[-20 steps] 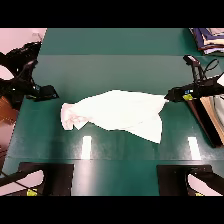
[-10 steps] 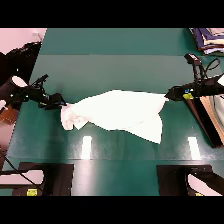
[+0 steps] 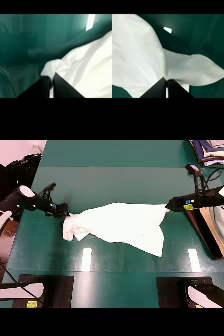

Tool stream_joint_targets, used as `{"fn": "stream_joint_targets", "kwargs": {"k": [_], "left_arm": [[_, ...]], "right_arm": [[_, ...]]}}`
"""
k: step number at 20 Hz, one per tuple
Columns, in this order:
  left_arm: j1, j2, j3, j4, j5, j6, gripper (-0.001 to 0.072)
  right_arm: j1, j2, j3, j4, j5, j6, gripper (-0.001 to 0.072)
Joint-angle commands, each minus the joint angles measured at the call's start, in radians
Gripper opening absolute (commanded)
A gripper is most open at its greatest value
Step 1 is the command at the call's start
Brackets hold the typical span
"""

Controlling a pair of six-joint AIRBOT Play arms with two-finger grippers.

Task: Fold the shirts.

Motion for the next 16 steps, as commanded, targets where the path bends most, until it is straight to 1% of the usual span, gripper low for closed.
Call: {"fn": "stream_joint_targets", "kwargs": {"k": [1,5,10,13,16], "left_arm": [[-0.002,0.109,0.122,-0.007,-0.002,-0.005,0.0026],[-0.002,0.354,0.394,0.015,0.042,-0.002,0.0027],[-0.002,0.593,0.674,0.034,0.09,0.003,0.0027],[-0.002,0.666,0.811,0.034,0.102,-0.003,0.0026],[-0.002,0.678,0.959,0.032,0.096,-0.035,0.0026]], "right_arm": [[-0.015,0.001,0.106,-0.015,0.031,0.0,0.0013],[-0.093,0.001,0.393,-0.014,0.117,0.0,0.0013],[-0.185,0.005,0.745,-0.014,0.266,0.0,0.0013],[-0.235,0.061,0.864,-0.015,0.272,0.0,0.0013],[-0.311,0.135,0.927,-0.015,0.262,0.0,0.0013]]}}
